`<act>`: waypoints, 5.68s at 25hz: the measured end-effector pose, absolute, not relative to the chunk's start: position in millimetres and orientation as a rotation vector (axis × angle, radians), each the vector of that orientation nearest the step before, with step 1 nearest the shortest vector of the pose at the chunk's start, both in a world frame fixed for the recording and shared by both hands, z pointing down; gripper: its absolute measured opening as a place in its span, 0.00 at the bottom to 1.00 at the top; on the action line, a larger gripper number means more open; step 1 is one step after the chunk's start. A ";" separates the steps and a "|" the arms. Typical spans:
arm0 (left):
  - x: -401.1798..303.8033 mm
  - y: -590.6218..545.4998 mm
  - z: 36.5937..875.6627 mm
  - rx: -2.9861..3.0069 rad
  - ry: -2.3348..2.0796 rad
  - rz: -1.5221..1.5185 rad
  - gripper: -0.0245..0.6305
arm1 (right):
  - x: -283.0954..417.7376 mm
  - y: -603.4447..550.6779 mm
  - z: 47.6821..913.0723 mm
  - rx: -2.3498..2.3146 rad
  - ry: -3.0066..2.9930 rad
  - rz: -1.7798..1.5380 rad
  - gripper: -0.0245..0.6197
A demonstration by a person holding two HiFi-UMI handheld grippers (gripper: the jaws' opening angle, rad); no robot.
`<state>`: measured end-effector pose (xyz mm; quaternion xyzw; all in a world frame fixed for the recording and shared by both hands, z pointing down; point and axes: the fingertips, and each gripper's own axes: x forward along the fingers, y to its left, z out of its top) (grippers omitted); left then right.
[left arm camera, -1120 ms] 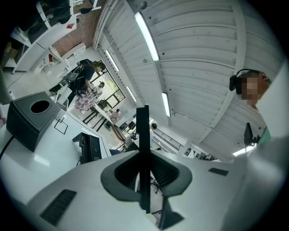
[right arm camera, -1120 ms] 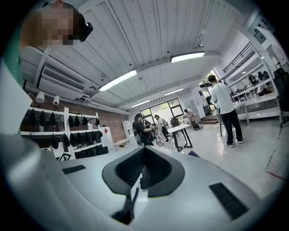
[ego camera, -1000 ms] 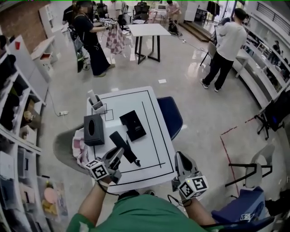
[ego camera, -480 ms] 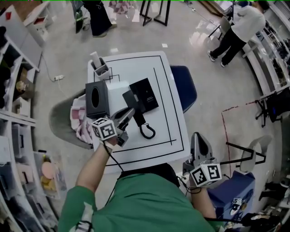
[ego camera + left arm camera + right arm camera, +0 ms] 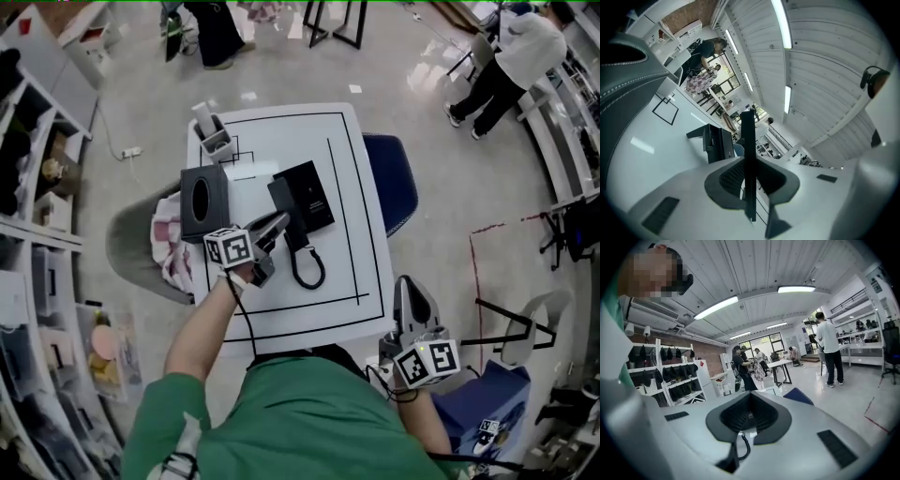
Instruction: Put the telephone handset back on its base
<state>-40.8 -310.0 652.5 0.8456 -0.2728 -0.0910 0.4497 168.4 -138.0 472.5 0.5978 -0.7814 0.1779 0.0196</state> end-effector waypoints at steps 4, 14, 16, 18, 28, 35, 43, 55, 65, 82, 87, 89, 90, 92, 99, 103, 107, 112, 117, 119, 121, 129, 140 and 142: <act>-33.9 -321.0 669.3 2.037 -0.673 -0.233 0.16 | 182.6 -134.1 487.3 1.866 -2.388 0.618 0.07; -21.4 -341.6 701.5 1.981 -0.659 -0.193 0.16 | 195.7 -130.8 496.1 1.895 -2.339 0.669 0.07; -23.2 -342.7 707.1 1.965 -0.661 -0.193 0.16 | 193.4 -130.5 496.2 1.894 -2.335 0.676 0.07; -24.7 -346.2 710.1 1.957 -0.662 -0.197 0.16 | 190.5 -131.4 495.9 1.891 -2.338 0.678 0.07; -27.6 -359.1 725.5 1.920 -0.669 -0.204 0.16 | 184.8 -129.8 497.5 1.862 -2.329 0.662 0.07; -27.5 -363.1 731.3 1.914 -0.656 -0.206 0.16 | 183.9 -131.9 495.7 1.854 -2.343 0.658 0.07; -36.1 -364.8 739.6 1.869 -0.818 -0.112 0.28 | 178.0 -133.3 488.1 1.820 -2.370 0.616 0.07; -51.7 -356.6 730.0 1.825 -0.950 -0.056 0.37 | 182.5 -135.6 481.6 1.807 -2.416 0.583 0.07; -59.4 -311.9 642.1 1.983 -0.949 -0.115 0.37 | 174.8 -164.2 458.3 1.730 -2.523 0.486 0.07; -67.9 -254.1 430.9 2.488 -1.278 -0.184 0.17 | 123.9 -256.8 371.1 1.537 -2.800 0.191 0.07; -64.0 -239.8 404.3 2.529 -1.371 -0.221 0.08 | 96.5 -247.0 370.1 1.463 -2.890 0.248 0.07; -66.4 -237.1 403.8 2.538 -1.419 -0.190 0.07 | 88.7 -239.0 374.1 1.428 -2.907 0.264 0.07; -68.1 -237.3 402.8 2.542 -1.441 -0.178 0.07 | 86.5 -236.8 374.5 1.421 -2.917 0.272 0.07; -70.5 -237.6 398.9 2.539 -1.476 -0.178 0.07 | 83.7 -233.1 373.2 1.410 -2.936 0.294 0.07; -54.5 -229.3 388.2 2.571 -1.502 -0.157 0.07 | 78.9 -213.9 361.3 1.375 -2.943 0.257 0.07; -40.5 -227.3 385.2 2.626 -1.500 -0.147 0.07 | 87.2 -213.8 363.0 1.393 -2.926 0.198 0.07; -37.2 -227.9 378.7 2.662 -1.506 -0.146 0.07 | 101.2 -218.5 359.9 1.463 -2.899 0.174 0.07; -43.2 -231.0 373.6 2.648 -1.529 -0.188 0.07 | 116.5 -227.5 353.0 1.529 -2.866 0.078 0.07; -46.1 -231.5 380.3 2.615 -1.532 -0.177 0.07 | 120.5 -231.3 353.6 1.556 -2.835 0.063 0.07; -45.4 -229.9 384.2 2.609 -1.525 -0.171 0.07 | 120.2 -229.2 357.0 1.556 -2.827 0.068 0.07; -45.2 -229.2 386.4 2.605 -1.524 -0.165 0.07 | 119.4 -227.8 359.9 1.552 -2.823 0.073 0.07; -48.0 -230.3 392.0 2.585 -1.528 -0.160 0.07 | 116.6 -226.6 363.6 1.534 -2.826 0.078 0.07; -49.5 -225.9 395.0 2.576 -1.525 -0.157 0.07 | 111.5 -218.9 361.6 1.513 -2.826 0.059 0.07; -50.3 -225.8 395.9 2.574 -1.525 -0.159 0.07 | 110.0 -217.9 361.9 1.508 -2.825 0.050 0.07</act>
